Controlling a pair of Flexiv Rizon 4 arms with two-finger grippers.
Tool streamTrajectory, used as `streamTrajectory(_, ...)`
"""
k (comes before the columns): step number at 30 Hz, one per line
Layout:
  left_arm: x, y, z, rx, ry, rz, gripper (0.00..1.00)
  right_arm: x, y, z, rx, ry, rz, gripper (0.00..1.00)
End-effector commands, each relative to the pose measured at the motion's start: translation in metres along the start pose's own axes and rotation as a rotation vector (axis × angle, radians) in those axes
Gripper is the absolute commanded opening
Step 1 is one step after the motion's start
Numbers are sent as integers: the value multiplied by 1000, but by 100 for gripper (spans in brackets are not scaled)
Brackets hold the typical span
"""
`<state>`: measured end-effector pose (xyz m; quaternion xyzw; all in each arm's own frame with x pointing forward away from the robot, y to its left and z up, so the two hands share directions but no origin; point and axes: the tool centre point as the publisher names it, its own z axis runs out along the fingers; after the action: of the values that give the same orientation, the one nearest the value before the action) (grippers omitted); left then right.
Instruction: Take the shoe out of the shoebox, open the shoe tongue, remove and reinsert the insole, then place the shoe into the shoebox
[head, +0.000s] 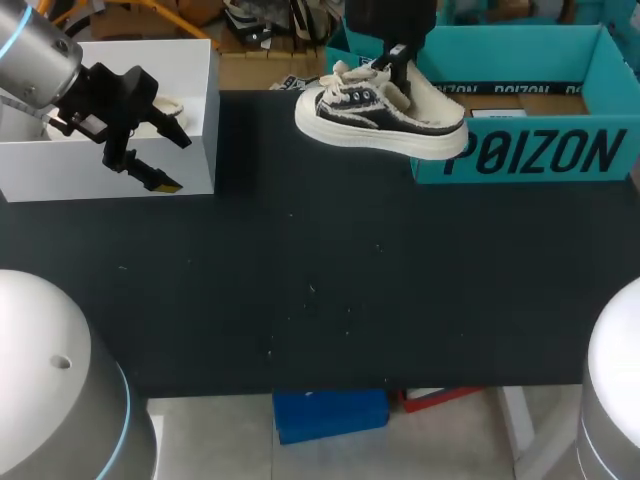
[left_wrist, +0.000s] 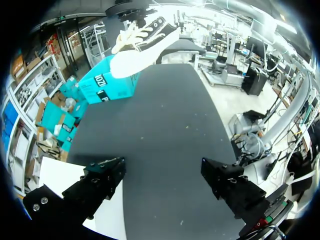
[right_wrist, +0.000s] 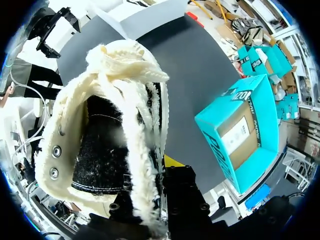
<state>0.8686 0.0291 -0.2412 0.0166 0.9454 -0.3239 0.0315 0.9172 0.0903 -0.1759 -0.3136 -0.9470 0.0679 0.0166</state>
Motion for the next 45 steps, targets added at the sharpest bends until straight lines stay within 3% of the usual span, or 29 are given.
streamTrajectory(1, 1, 1, 1, 0, -5, 2, 100, -8, -10, -3, 28, -69, -40, 0)
streamTrajectory(9, 1, 1, 1, 0, -5, 2, 100, -53, -48, 0, 14, -152, -170, 0)
streamTrajectory(19, 1, 1, 1, 0, -5, 2, 100, -123, -77, -4, -46, -185, -306, 0)
streamTrajectory(37, 1, 1, 1, 0, -5, 2, 100, -123, -77, -4, -46, -185, -306, 0)
streamTrajectory(45, 1, 1, 1, 0, -5, 2, 100, -158, -89, 9, -90, -214, -301, 0)
